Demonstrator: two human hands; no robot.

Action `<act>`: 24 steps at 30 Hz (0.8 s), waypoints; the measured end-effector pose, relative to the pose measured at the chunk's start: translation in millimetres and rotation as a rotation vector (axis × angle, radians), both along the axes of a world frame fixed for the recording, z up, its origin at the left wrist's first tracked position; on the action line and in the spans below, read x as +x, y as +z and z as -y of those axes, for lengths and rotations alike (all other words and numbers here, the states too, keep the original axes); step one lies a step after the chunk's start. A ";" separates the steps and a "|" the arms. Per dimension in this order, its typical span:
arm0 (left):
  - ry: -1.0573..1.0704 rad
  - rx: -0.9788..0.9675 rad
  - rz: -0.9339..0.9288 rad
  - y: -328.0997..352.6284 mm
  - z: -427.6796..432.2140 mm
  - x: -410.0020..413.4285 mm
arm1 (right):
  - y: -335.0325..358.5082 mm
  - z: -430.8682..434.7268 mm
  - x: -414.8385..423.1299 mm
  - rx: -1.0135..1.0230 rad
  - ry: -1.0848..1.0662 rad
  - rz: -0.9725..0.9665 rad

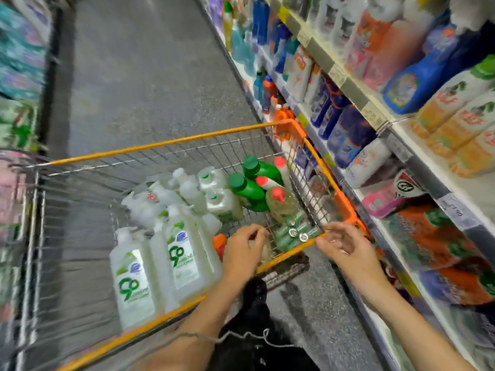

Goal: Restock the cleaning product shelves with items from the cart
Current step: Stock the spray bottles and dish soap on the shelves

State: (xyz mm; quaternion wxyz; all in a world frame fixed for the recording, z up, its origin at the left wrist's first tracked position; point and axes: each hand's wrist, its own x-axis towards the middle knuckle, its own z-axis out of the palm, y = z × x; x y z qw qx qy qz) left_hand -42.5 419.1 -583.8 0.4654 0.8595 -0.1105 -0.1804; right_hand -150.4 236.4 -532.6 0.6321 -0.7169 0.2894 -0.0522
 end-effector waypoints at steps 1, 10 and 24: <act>0.005 0.048 -0.011 -5.8 -15.0 3.3 | -5.4 -3.9 11.8 -0.009 0.023 -0.021; 0.033 0.172 -0.047 -36.1 -82.1 43.7 | -77.7 -13.6 120.6 -0.217 0.100 -0.303; -0.062 0.159 -0.174 -38.7 -80.1 93.6 | -120.1 -9.6 194.4 0.006 0.053 -0.477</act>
